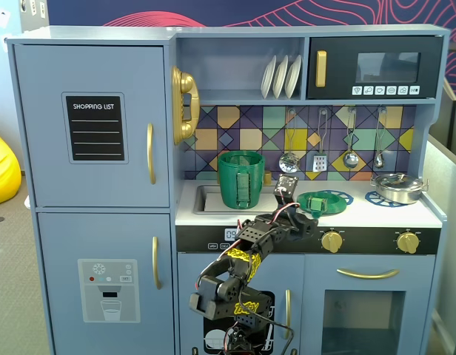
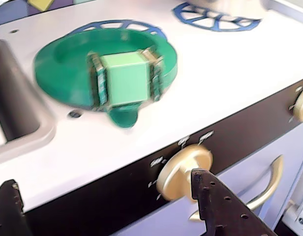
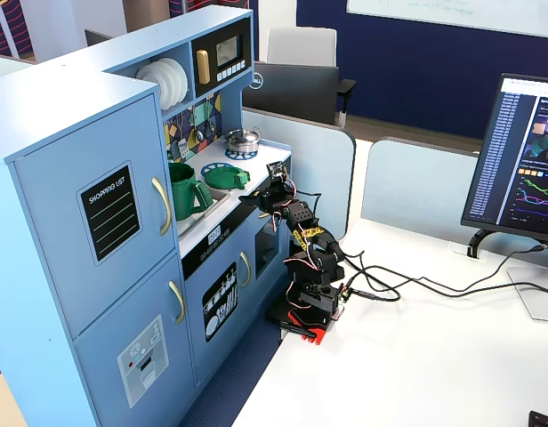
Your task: Pick up the lid from the counter and put it on the green recipient
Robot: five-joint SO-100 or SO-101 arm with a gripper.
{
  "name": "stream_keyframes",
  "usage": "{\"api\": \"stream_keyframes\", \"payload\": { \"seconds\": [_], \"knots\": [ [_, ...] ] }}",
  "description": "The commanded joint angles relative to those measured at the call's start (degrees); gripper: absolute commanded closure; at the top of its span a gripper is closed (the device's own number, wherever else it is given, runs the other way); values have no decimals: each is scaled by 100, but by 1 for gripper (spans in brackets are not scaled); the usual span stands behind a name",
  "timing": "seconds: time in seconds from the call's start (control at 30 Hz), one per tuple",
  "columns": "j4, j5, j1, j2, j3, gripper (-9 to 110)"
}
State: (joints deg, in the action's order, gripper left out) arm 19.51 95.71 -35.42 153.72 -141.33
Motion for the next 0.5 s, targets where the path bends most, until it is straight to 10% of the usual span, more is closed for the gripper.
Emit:
{"api": "stream_keyframes", "payload": {
  "seconds": [0.0, 0.47],
  "knots": [
    [-439, -369, -97, -352, 650, 64],
    [-1310, -492, -167, -1898, 1573, 62]
  ]
}}
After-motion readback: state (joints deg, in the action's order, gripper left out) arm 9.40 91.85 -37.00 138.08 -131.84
